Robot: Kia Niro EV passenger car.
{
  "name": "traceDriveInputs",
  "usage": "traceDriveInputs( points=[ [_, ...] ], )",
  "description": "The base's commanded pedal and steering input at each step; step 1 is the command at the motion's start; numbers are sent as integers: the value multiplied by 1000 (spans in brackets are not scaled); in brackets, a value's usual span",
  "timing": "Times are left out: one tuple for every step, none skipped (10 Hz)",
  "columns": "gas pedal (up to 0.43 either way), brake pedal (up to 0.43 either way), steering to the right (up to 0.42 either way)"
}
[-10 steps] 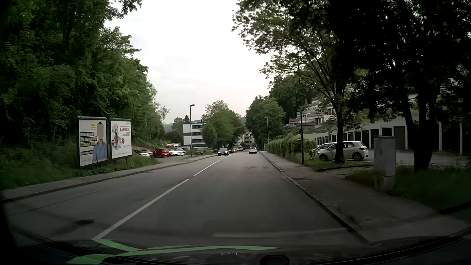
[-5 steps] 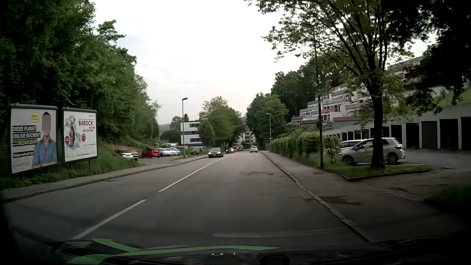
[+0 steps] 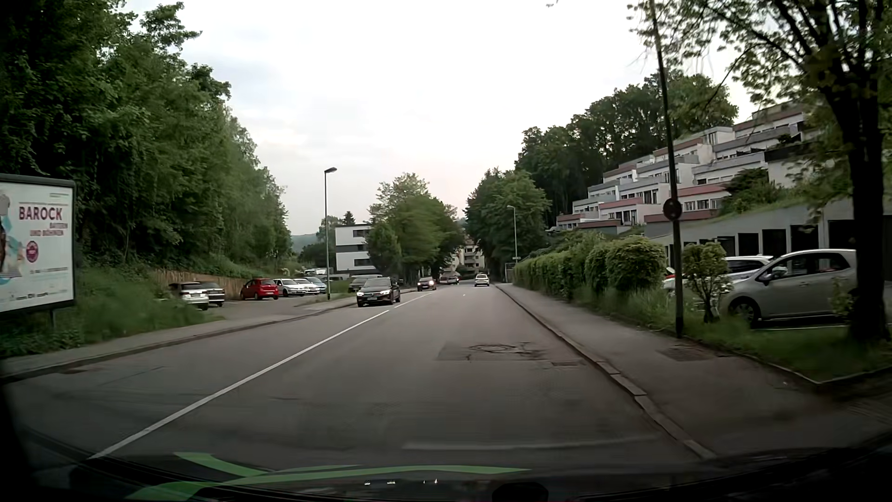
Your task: Follow the waypoints while adhering to traffic rules and regulations
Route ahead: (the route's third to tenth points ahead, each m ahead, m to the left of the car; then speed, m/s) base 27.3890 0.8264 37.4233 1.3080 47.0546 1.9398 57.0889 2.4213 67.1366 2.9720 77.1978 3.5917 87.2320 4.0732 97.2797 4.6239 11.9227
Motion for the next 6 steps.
traceDriveInputs(
  points=[
    [0,61,-3],
    [0,61,-2],
    [0,61,-2],
    [0,67,-2],
    [0,61,-2],
    [0,61,-1]
  ],
)
